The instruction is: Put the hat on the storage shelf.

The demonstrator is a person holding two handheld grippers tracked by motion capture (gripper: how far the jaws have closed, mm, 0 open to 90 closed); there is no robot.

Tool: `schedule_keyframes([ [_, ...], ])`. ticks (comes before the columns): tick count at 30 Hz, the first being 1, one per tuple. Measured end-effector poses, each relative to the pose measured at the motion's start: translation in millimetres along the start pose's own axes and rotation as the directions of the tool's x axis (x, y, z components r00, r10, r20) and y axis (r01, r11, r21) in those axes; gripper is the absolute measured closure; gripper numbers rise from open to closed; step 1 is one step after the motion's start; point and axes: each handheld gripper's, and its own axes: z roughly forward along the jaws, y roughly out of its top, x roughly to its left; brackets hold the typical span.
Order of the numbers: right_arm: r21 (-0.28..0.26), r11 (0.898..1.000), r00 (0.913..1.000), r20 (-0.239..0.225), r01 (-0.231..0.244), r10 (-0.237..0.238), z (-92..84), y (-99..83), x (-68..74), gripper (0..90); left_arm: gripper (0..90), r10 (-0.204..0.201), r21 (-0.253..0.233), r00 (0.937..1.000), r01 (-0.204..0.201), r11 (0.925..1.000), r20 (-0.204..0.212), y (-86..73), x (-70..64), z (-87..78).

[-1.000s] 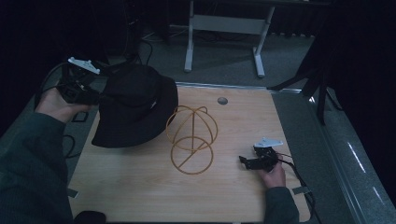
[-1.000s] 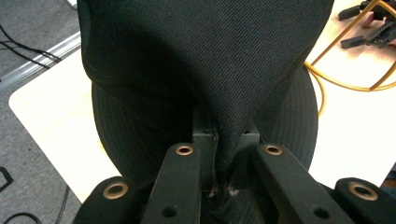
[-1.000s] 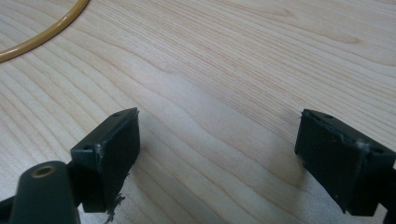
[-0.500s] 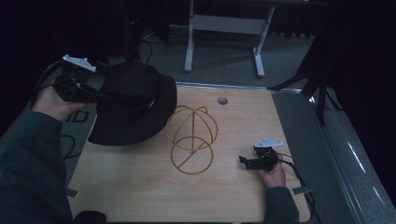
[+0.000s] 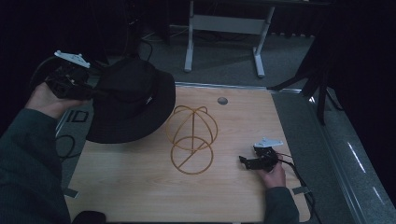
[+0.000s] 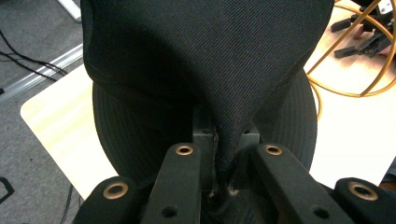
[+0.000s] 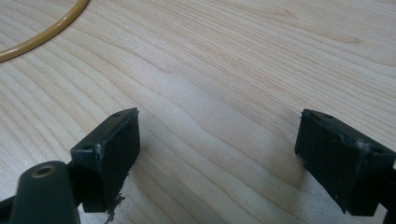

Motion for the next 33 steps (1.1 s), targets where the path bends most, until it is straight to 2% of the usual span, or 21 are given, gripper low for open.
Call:
schedule_keyframes([
  [14, 0.0, 1.0, 1.0, 0.001, 0.0, 0.0, 0.0, 0.0, 0.0, 14.0, 84.8, 0.039, -0.003, 0.9988, -0.039, 0.9992, 0.03, 2.7, 1.9, -5.9],
  [33, 0.0, 1.0, 1.0, 0.0, 0.0, 0.0, 0.0, 0.0, 0.0, 14.0, 84.8, 0.065, -0.048, 0.995, -0.061, 0.997, 0.076, 1.7, 3.2, -16.3],
])
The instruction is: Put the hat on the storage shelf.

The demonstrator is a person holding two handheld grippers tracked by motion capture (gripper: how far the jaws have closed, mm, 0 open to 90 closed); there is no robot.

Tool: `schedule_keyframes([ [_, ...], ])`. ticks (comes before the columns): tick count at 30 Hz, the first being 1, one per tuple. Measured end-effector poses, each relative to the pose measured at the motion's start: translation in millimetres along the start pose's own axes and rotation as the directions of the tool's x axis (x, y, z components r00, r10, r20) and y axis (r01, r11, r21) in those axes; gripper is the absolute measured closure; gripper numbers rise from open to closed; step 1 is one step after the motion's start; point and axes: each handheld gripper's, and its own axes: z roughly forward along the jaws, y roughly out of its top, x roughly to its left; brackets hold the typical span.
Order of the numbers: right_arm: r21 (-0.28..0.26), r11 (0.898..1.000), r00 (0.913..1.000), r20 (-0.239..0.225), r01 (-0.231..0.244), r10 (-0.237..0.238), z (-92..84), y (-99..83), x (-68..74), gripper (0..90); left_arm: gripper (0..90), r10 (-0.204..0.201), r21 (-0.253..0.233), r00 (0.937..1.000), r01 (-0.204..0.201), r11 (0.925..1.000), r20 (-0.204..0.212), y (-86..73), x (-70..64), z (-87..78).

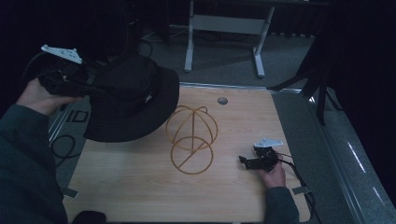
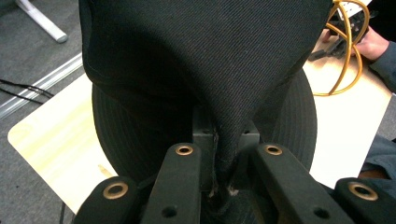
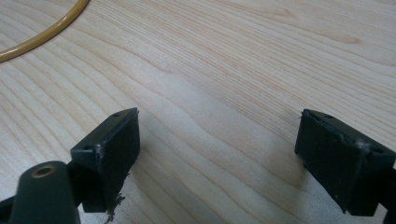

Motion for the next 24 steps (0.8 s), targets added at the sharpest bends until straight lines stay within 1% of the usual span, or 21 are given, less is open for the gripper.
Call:
schedule_keyframes([
  [6, 0.0, 1.0, 1.0, 0.0, 0.0, 0.0, 0.0, 0.0, 0.0, 14.1, 84.7, 0.018, -0.008, 0.9997, -0.017, 0.9998, 0.018, -0.5, -0.3, -2.3],
  [7, 0.0, 1.0, 1.0, 0.001, 0.0, 0.0, 0.0, 0.0, -0.1, 14.1, 84.8, 0.017, -0.018, 0.9997, -0.016, 0.9997, 0.02, -0.9, -0.8, -2.2],
  [14, -0.001, 1.0, 1.0, 0.0, -0.001, 0.001, 0.0, 0.0, 0.0, 14.1, 84.7, 0.028, -0.04, 0.9987, -0.027, 0.9988, 0.041, -0.1, -1.3, -5.7],
  [24, -0.001, 1.0, 1.0, 0.0, -0.001, 0.001, 0.0, 0.0, 0.0, 14.1, 84.7, 0.033, -0.08, 0.9959, -0.027, 0.9965, 0.085, 1.1, -0.2, -8.8],
])
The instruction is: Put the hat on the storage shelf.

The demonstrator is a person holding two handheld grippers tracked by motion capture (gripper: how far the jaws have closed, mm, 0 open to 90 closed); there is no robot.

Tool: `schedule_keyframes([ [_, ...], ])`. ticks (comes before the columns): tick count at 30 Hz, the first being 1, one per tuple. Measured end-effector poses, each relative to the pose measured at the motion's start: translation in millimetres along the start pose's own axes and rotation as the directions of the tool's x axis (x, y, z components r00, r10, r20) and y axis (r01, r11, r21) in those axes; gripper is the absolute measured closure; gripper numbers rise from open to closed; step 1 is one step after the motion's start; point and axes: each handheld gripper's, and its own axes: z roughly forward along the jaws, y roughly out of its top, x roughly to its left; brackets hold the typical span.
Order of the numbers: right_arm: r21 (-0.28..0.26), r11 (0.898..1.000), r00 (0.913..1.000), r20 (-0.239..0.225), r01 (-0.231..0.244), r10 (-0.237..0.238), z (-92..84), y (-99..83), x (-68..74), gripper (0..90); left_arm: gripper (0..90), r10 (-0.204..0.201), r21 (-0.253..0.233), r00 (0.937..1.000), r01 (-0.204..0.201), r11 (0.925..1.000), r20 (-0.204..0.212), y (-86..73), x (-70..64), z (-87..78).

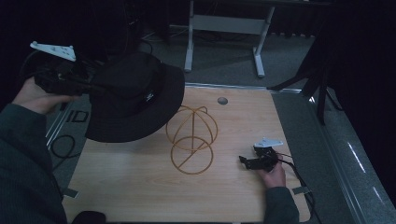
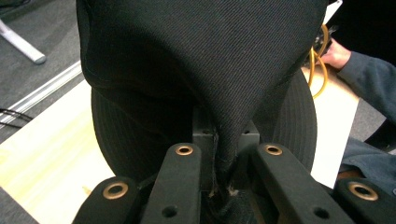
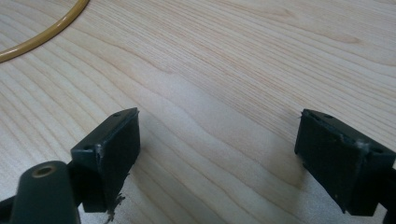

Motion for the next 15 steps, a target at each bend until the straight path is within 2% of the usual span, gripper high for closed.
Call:
schedule_keyframes([
  [15, 0.0, 1.0, 1.0, 0.0, 0.0, 0.0, 0.0, 0.0, 0.0, 14.1, 84.7, 0.031, -0.042, 0.999, -0.029, 0.9987, 0.032, 17.7, -10.0, -0.5],
])
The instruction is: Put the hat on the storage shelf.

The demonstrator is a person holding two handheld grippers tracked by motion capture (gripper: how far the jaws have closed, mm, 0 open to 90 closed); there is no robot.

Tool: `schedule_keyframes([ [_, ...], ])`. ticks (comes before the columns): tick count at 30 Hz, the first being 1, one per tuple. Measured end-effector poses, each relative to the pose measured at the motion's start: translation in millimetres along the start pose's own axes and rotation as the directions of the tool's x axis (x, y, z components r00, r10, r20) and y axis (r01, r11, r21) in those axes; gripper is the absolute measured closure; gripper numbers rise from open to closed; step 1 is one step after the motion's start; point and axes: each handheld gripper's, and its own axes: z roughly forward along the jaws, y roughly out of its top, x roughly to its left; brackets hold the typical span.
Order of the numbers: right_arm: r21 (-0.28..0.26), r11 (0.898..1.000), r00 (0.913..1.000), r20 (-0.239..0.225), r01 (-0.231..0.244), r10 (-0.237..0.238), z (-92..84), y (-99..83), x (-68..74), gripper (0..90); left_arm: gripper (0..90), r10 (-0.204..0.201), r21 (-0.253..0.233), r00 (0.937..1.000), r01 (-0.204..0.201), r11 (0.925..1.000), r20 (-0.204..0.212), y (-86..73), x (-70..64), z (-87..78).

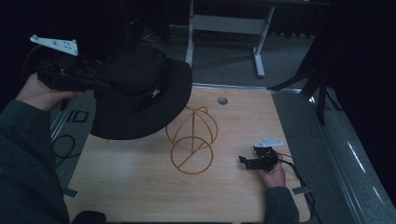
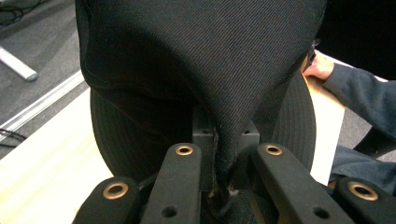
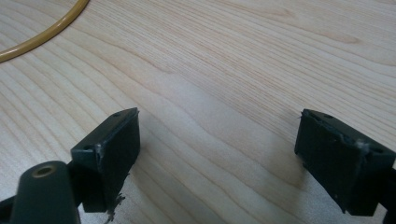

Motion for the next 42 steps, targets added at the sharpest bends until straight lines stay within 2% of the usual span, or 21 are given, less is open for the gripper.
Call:
schedule_keyframes([
  [7, 0.0, 1.0, 1.0, 0.0, 0.0, 0.0, 0.0, 0.0, 0.0, 14.1, 84.8, 0.012, -0.002, 0.9998, -0.012, 0.9999, 0.014, 5.7, -5.4, 6.0],
  [18, 0.0, 1.0, 1.0, 0.0, 0.001, -0.001, 0.0, 0.0, -0.1, 14.1, 84.7, 0.045, 0.037, 0.9978, -0.047, 0.9982, 0.048, 20.6, -16.9, 34.1],
  [30, 0.0, 1.0, 1.0, 0.0, 0.001, -0.001, 0.0, 0.0, -0.1, 14.1, 84.6, 0.088, 0.083, 0.99, -0.098, 0.9918, 0.11, 37.3, -30.4, 72.8],
  [35, 0.0, 1.0, 1.0, 0.0, 0.0, 0.0, 0.0, 0.0, 0.0, 14.1, 84.5, 0.1, 0.083, 0.9892, -0.109, 0.9906, 0.108, 39.4, -36.3, 83.8],
  [42, 0.0, 1.0, 1.0, 0.0, 0.001, -0.001, 0.0, 0.0, -0.1, 14.1, 84.4, 0.132, 0.1, 0.982, -0.146, 0.9842, 0.135, 43.3, -50.5, 99.9],
])
